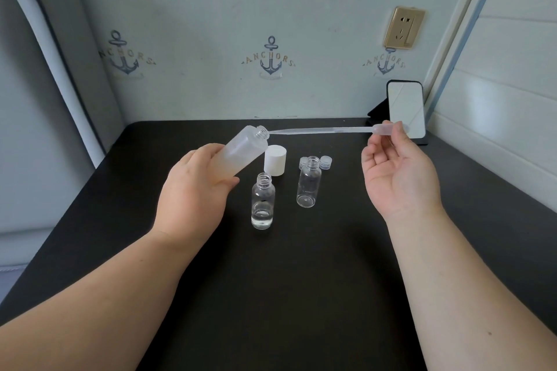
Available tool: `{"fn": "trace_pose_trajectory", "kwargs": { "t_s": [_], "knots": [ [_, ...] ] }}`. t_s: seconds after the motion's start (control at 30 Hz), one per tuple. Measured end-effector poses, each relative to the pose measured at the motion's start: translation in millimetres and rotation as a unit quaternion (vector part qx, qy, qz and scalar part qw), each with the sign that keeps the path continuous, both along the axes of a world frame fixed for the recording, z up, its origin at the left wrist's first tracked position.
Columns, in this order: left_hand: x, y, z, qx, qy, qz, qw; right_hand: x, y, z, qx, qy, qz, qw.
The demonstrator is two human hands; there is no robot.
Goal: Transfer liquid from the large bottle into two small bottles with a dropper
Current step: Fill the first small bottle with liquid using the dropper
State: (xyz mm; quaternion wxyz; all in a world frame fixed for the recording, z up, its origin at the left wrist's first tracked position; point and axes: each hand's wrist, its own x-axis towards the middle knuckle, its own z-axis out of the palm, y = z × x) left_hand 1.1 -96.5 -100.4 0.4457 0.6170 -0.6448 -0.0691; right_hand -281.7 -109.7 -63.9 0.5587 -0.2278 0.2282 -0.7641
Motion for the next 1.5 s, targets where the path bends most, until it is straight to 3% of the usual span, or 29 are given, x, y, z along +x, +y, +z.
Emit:
{"fn": "trace_pose_trajectory", "kwargs": {
  "t_s": [0.4,1.0,1.2,1.3,1.5],
  "knots": [
    [1.7,-1.7,-2.5,0.027,0.11,-0.01,0.994,-1.7,0.7,1.3,0.014,-0.027,-0.004,1.0],
    [-1.1,-4.4,-2.8,0.055,0.147,-0.024,0.987,-1.4,-5.1,-3.8,0.023,0.011,0.006,1.0],
    [1.2,15.4,8.0,-0.082,0.153,0.021,0.985,-0.6,-4.4,-4.0,0.012,0.022,0.008,1.0],
    [-3.1,25.3,10.4,-0.088,0.139,-0.035,0.986,-1.1,-4.6,-3.6,0.008,0.03,0.008,0.999],
    [-10.0,30.2,9.1,-0.009,0.081,-0.141,0.987,-1.9,-4.1,-3.7,0.004,0.03,0.009,0.999]
  ]
}}
